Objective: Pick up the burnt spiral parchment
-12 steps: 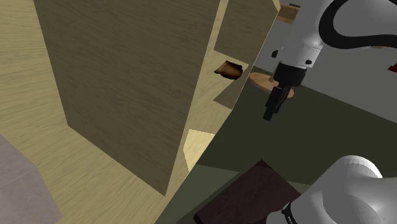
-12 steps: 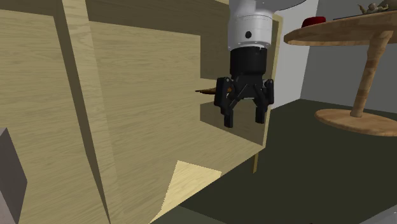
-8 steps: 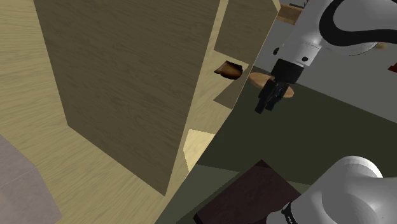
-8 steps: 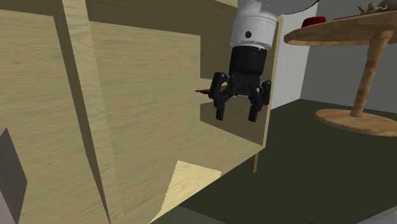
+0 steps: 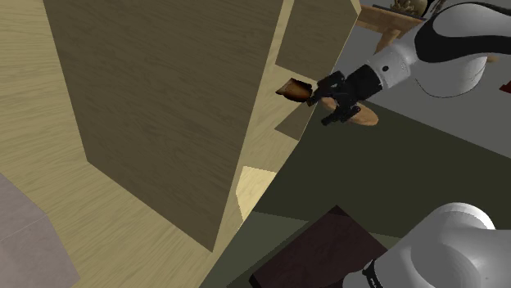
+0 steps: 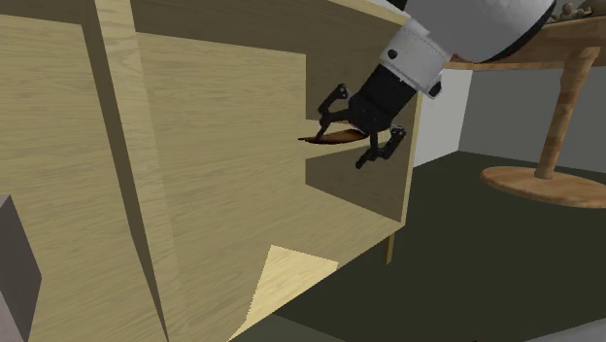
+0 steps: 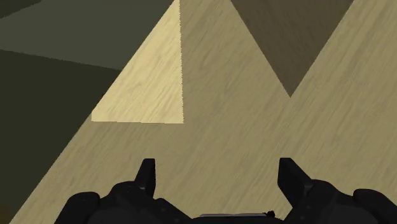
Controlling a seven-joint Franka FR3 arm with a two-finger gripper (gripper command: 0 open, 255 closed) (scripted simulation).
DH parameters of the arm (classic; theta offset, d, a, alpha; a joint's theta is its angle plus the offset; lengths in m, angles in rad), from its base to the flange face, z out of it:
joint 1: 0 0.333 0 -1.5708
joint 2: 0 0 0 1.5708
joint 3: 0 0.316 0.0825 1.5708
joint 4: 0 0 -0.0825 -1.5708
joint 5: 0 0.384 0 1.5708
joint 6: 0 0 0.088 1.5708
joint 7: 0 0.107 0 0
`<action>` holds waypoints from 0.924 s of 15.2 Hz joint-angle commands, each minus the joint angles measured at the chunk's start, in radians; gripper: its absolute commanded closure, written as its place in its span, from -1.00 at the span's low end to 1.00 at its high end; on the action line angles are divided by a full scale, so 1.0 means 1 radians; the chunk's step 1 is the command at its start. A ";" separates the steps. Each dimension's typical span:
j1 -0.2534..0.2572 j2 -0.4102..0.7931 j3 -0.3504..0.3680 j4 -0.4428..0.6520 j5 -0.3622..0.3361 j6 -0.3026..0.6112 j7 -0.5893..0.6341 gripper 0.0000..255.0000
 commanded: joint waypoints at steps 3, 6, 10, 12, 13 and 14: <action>-0.006 -0.018 -0.034 -0.075 0.218 0.279 0.047 -1.00; 0.028 -0.028 -0.061 -0.128 0.418 0.504 0.038 -1.00; 0.096 -0.025 -0.099 -0.164 0.592 0.670 -0.036 -1.00; 0.117 -0.020 -0.114 -0.179 0.622 0.693 -0.076 -1.00; 0.129 -0.017 -0.122 -0.186 0.638 0.704 -0.097 -1.00; 0.141 -0.014 -0.130 -0.193 0.655 0.716 -0.118 -1.00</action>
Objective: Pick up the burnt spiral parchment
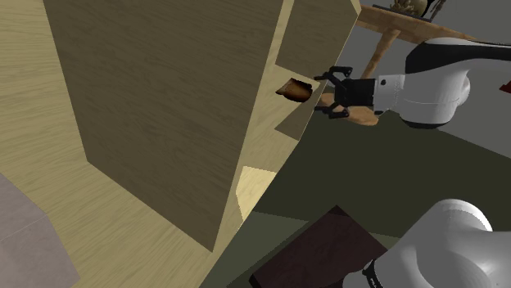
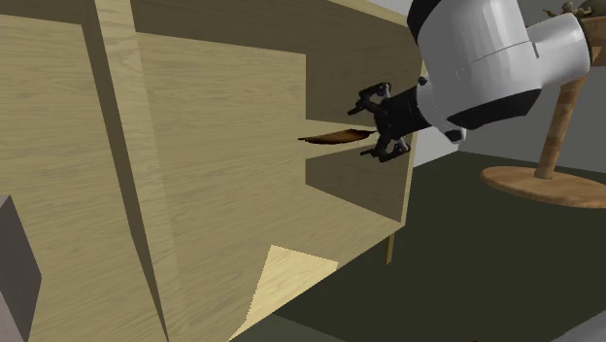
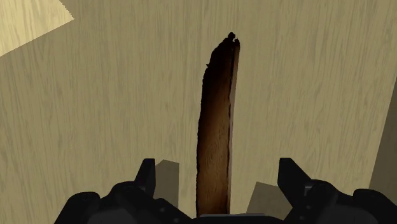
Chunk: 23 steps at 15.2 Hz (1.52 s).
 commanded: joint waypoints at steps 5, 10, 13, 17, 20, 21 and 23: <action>0.029 0.006 -0.024 -0.018 0.043 0.028 -0.057 1.00; 0.029 0.006 -0.024 -0.018 0.043 0.028 -0.057 1.00; 0.032 0.010 -0.025 -0.016 0.047 0.031 -0.061 1.00; -0.015 -0.003 0.008 0.010 -0.022 -0.014 0.027 1.00; -0.047 -0.011 0.029 0.033 -0.065 -0.048 0.084 1.00; -0.057 -0.013 0.036 0.041 -0.079 -0.059 0.101 1.00; -0.075 -0.017 0.047 0.059 -0.104 -0.081 0.135 1.00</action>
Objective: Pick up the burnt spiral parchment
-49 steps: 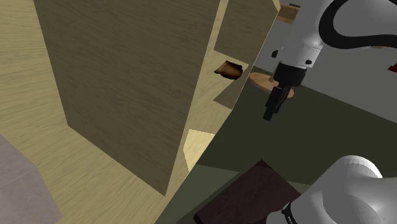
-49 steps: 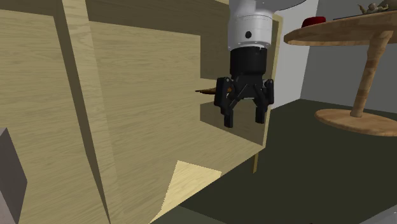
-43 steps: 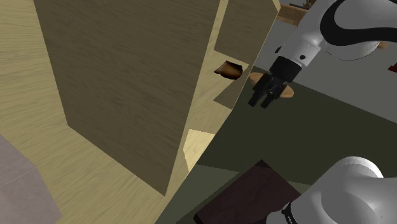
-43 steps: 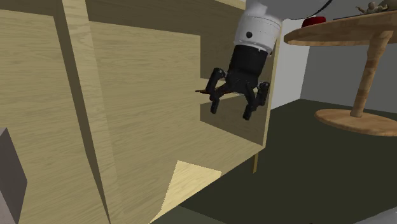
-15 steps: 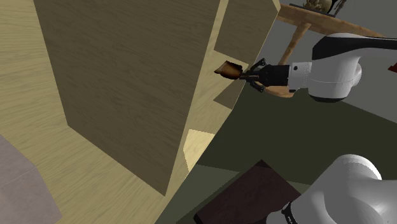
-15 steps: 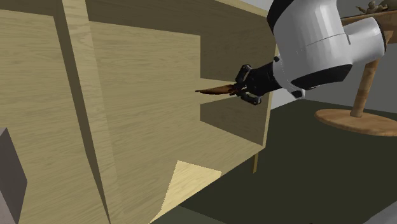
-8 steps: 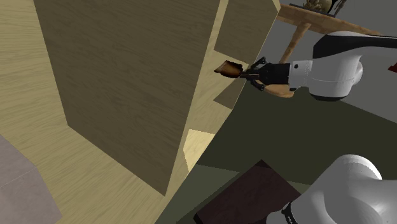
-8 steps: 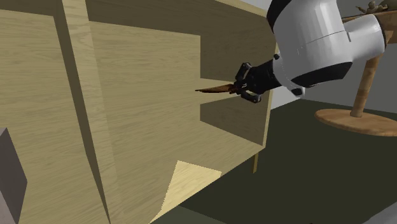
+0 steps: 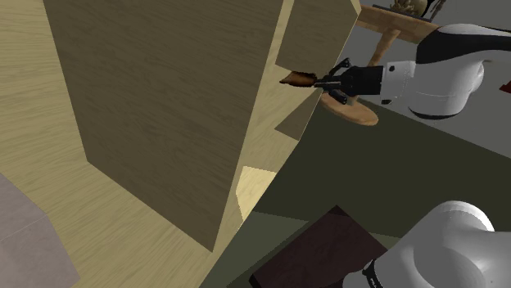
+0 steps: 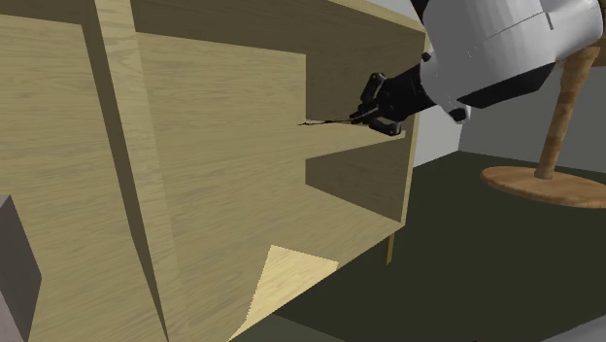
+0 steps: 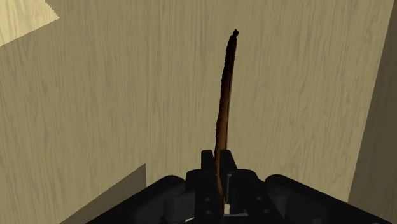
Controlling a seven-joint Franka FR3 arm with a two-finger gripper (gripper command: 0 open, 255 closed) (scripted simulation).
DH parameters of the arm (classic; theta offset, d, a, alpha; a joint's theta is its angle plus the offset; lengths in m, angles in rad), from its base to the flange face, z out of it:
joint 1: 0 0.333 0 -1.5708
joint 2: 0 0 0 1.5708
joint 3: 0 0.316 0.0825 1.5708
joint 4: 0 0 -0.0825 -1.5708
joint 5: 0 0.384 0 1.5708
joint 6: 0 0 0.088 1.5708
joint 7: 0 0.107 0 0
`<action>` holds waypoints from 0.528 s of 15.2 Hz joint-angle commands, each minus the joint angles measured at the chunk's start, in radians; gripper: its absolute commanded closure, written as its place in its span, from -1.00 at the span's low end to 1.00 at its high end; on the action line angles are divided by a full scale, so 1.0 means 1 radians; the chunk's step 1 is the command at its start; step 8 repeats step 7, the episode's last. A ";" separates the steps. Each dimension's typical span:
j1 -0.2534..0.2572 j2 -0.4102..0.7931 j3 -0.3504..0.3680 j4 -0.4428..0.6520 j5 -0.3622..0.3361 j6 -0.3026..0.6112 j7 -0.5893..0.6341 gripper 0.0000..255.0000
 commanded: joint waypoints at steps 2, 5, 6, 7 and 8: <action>-0.023 -0.004 0.014 0.024 -0.033 -0.029 0.044 1.00; -0.046 -0.007 0.027 0.054 -0.066 -0.061 0.088 1.00; -0.048 -0.007 0.028 0.055 -0.067 -0.063 0.090 1.00; -0.048 -0.007 0.028 0.055 -0.067 -0.063 0.090 1.00; -0.048 -0.007 0.028 0.055 -0.067 -0.063 0.090 1.00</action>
